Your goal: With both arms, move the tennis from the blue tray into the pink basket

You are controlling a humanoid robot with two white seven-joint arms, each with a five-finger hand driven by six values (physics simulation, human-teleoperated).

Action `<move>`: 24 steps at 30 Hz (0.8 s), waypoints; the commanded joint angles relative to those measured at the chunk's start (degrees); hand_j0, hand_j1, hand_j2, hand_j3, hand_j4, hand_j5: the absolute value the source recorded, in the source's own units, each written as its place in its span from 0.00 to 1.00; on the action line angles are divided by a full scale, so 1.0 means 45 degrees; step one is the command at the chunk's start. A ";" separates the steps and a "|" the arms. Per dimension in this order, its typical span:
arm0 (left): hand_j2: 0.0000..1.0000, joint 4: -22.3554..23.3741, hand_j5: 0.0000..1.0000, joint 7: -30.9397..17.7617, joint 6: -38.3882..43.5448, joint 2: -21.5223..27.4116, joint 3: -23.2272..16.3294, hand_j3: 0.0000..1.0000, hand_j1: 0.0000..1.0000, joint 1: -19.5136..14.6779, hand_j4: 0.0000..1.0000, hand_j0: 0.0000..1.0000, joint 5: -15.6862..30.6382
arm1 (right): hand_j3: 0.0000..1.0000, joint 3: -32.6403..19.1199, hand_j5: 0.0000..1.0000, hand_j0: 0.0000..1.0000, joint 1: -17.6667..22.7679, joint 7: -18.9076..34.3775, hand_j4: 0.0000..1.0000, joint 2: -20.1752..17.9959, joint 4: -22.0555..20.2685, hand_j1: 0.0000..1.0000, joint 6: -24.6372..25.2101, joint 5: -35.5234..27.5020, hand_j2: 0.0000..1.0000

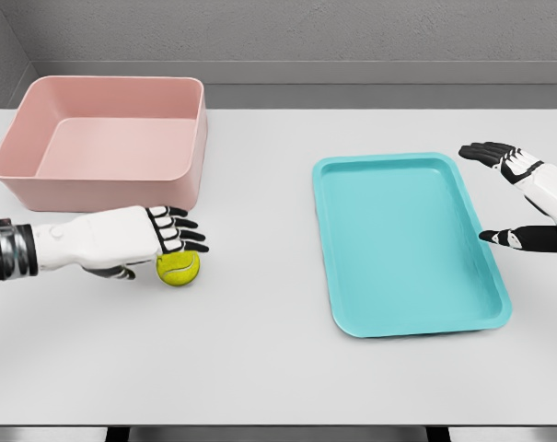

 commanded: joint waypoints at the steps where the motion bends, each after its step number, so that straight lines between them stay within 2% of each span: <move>1: 1.00 0.0076 1.00 0.0007 0.0017 -0.0059 -0.0016 1.00 1.00 0.0000 1.00 1.00 0.0262 | 1.00 0.0002 1.00 1.00 0.0000 -0.0007 1.00 -0.0008 0.0004 1.00 0.0037 -0.0100 1.00; 9: 1.00 0.0291 1.00 0.0007 0.0017 -0.0430 -0.0191 1.00 1.00 -0.0098 1.00 1.00 0.0203 | 1.00 0.0002 1.00 1.00 0.0000 -0.0007 1.00 -0.0008 0.0082 1.00 0.0037 -0.0100 1.00; 15: 1.00 0.1111 1.00 0.0007 0.0017 -0.1055 -0.0836 1.00 1.00 -0.0566 1.00 1.00 0.0183 | 1.00 -0.0018 1.00 1.00 0.0039 -0.0007 1.00 -0.0027 0.0101 1.00 0.0037 -0.0100 1.00; 24: 1.00 0.1092 1.00 0.0007 0.0017 -0.1074 -0.1031 1.00 1.00 -0.0586 1.00 1.00 0.0262 | 1.00 0.0002 1.00 1.00 0.0059 -0.0007 1.00 -0.0008 0.0101 1.00 0.0037 -0.0120 1.00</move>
